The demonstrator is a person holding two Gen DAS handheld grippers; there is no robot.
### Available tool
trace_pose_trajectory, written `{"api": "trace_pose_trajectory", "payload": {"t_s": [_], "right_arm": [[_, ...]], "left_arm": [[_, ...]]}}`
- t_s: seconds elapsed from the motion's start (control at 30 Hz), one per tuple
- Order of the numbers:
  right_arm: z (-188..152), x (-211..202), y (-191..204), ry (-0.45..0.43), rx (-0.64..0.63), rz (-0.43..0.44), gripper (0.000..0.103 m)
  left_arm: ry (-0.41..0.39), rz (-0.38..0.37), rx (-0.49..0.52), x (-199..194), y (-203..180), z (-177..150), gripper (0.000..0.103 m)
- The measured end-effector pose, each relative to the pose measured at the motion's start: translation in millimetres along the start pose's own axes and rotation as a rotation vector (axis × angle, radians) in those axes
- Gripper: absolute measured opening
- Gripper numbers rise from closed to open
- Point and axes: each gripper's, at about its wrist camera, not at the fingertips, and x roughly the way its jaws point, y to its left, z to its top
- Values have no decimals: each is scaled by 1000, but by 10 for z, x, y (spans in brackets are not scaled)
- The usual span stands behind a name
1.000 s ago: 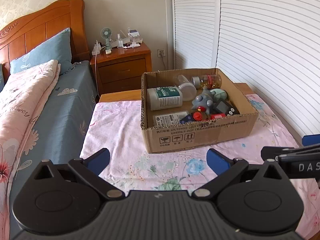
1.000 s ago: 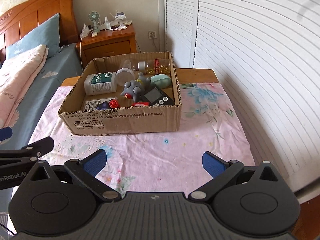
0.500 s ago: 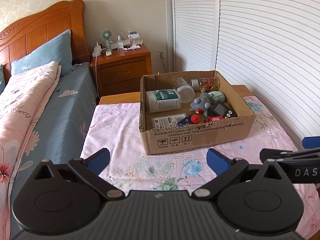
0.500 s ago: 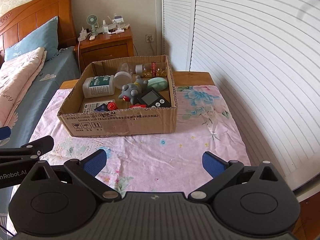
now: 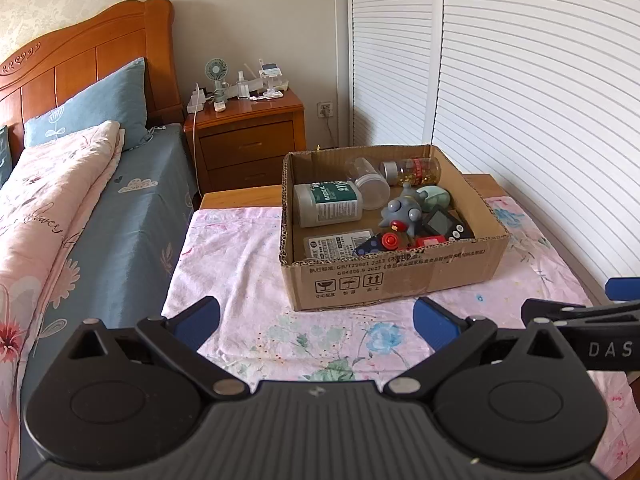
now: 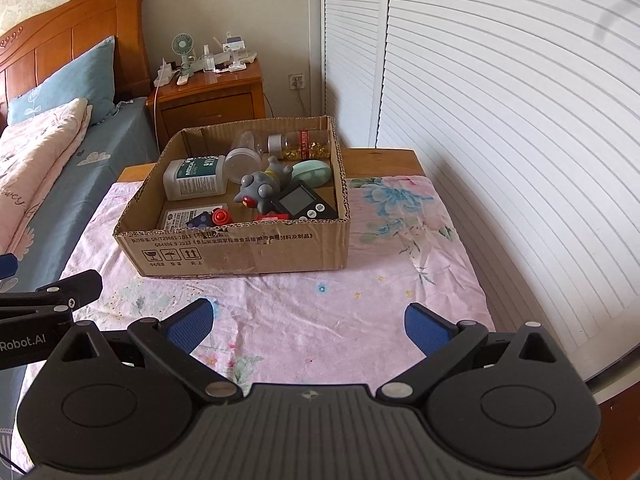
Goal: Organize rigid objects
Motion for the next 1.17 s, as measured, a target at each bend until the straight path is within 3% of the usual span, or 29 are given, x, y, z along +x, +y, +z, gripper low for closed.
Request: {"api": "trace_pose_trajectory", "payload": {"t_s": [1.17], "right_arm": [[-39,-55,-36,-24,-1,-25,103]], "left_arm": [[16,-10,0,-59,-83,-4,102]]}}
